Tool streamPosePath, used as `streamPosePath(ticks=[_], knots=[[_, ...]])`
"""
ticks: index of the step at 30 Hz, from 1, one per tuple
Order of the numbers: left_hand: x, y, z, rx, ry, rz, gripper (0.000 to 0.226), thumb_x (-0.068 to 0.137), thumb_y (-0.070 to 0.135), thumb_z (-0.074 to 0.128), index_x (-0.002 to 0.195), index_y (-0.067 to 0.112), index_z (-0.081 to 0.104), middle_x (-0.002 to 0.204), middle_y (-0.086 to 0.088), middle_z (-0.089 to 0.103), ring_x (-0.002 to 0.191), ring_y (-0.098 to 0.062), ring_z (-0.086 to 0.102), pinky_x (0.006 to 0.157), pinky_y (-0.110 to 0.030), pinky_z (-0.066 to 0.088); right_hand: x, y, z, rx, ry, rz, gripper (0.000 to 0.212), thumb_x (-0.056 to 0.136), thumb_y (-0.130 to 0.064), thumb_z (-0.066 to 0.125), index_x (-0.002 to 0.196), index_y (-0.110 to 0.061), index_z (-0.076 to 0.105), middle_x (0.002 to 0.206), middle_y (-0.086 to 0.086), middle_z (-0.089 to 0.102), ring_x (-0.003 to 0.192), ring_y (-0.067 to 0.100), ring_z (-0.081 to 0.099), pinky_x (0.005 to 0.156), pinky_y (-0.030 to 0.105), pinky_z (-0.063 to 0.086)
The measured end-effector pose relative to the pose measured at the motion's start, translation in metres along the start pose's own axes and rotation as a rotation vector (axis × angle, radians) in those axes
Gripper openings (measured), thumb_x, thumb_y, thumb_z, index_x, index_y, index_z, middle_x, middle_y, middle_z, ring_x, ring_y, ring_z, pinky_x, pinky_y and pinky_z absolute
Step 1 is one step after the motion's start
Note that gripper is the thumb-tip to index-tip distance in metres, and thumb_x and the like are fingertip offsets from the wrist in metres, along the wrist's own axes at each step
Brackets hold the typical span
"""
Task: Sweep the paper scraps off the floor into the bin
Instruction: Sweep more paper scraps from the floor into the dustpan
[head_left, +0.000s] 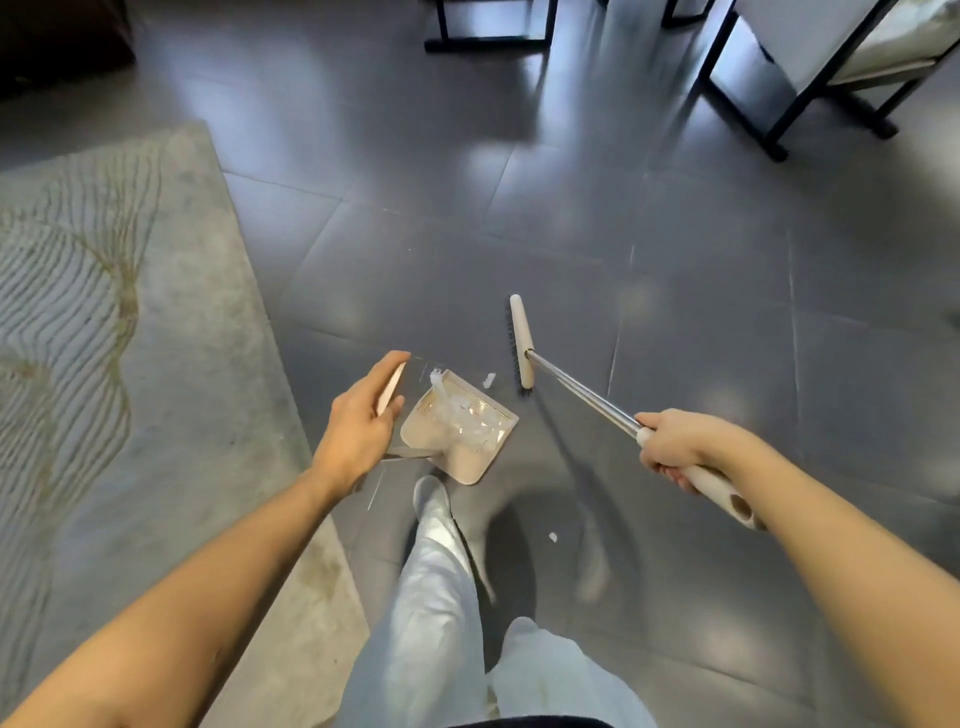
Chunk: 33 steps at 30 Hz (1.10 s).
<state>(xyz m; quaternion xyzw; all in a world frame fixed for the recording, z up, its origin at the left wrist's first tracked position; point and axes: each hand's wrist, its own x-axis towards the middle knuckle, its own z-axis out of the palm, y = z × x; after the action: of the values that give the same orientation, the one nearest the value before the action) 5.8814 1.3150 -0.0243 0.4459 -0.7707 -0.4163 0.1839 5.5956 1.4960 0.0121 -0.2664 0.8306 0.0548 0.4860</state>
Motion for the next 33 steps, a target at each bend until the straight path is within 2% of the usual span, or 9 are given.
streamPosePath(ticks=[4,9,13,17,19,24,28,30,33], knots=[[-0.064,0.003,0.011,0.021,-0.04,0.007,0.053,0.093,0.004,0.052,0.136,0.034,0.047,0.129,0.012,0.053,0.114,-0.007,0.048,0.095,-0.017,0.029,-0.043,0.044,0.047,0.074,-0.024,0.028,0.07,0.084,0.003,0.042,0.149,-0.021,0.029,0.049,0.008,0.049,0.036,0.017,0.043,0.04,0.024,0.043],[-0.127,-0.008,0.017,0.071,-0.147,0.03,0.053,0.095,0.006,0.051,0.137,0.037,0.044,0.129,-0.003,0.057,0.117,-0.019,0.05,0.094,-0.022,0.031,-0.073,0.091,0.119,0.115,-0.019,0.118,0.073,0.086,0.002,0.039,0.152,-0.024,0.022,0.04,0.006,0.047,0.027,0.015,0.04,0.036,0.022,0.04],[-0.167,-0.024,0.018,0.092,-0.26,0.06,0.054,0.094,0.008,0.052,0.135,0.042,0.044,0.118,-0.002,0.059,0.104,-0.019,0.053,0.087,-0.024,0.034,-0.089,0.117,0.183,0.138,-0.037,0.205,0.061,0.087,-0.001,0.035,0.144,-0.023,0.034,0.052,0.008,0.049,0.032,0.015,0.041,0.037,0.021,0.039],[-0.198,-0.042,0.029,0.122,-0.325,0.08,0.054,0.094,0.009,0.052,0.137,0.042,0.043,0.121,-0.003,0.058,0.105,-0.018,0.052,0.087,-0.022,0.034,-0.1,0.121,0.236,0.039,-0.024,0.27,0.043,0.087,0.001,0.035,0.125,-0.013,0.047,0.062,0.011,0.052,0.04,0.02,0.05,0.038,0.024,0.041],[-0.208,-0.047,0.039,0.131,-0.351,0.078,0.055,0.095,0.009,0.051,0.138,0.042,0.042,0.123,-0.004,0.057,0.106,-0.018,0.052,0.088,-0.023,0.033,-0.105,0.118,0.258,-0.082,-0.014,0.279,0.051,0.084,0.006,0.04,0.131,-0.014,0.046,0.076,0.01,0.055,0.054,0.022,0.061,0.04,0.027,0.045],[-0.204,-0.033,0.065,0.148,-0.389,0.11,0.054,0.096,0.011,0.049,0.14,0.041,0.039,0.131,-0.006,0.053,0.114,-0.023,0.049,0.09,-0.025,0.033,-0.105,0.102,0.278,-0.175,0.0,0.174,0.07,0.084,0.005,0.046,0.147,-0.021,0.032,0.1,0.01,0.061,0.07,0.021,0.058,0.047,0.025,0.044],[-0.198,-0.027,0.069,0.19,-0.389,0.106,0.052,0.097,0.013,0.046,0.139,0.043,0.036,0.126,-0.009,0.054,0.106,-0.024,0.051,0.086,-0.03,0.037,-0.121,0.094,0.295,0.082,-0.121,0.1,0.059,0.088,-0.001,0.041,0.143,-0.022,0.036,0.08,0.011,0.056,0.049,0.017,0.049,0.039,0.022,0.041],[-0.2,-0.029,0.066,0.204,-0.377,0.101,0.052,0.098,0.014,0.046,0.139,0.044,0.036,0.126,-0.009,0.055,0.108,-0.026,0.051,0.089,-0.033,0.039,-0.138,0.098,0.291,0.162,-0.202,0.077,0.065,0.085,0.002,0.039,0.143,-0.027,0.038,0.076,0.01,0.052,0.045,0.014,0.042,0.038,0.02,0.039],[-0.208,-0.028,0.063,0.202,-0.382,0.101,0.051,0.097,0.014,0.047,0.138,0.043,0.038,0.126,-0.009,0.055,0.11,-0.027,0.051,0.091,-0.033,0.038,-0.163,0.105,0.265,0.035,-0.242,0.019,0.071,0.08,0.001,0.037,0.141,-0.035,0.038,0.071,0.01,0.055,0.045,0.019,0.044,0.038,0.022,0.039]])
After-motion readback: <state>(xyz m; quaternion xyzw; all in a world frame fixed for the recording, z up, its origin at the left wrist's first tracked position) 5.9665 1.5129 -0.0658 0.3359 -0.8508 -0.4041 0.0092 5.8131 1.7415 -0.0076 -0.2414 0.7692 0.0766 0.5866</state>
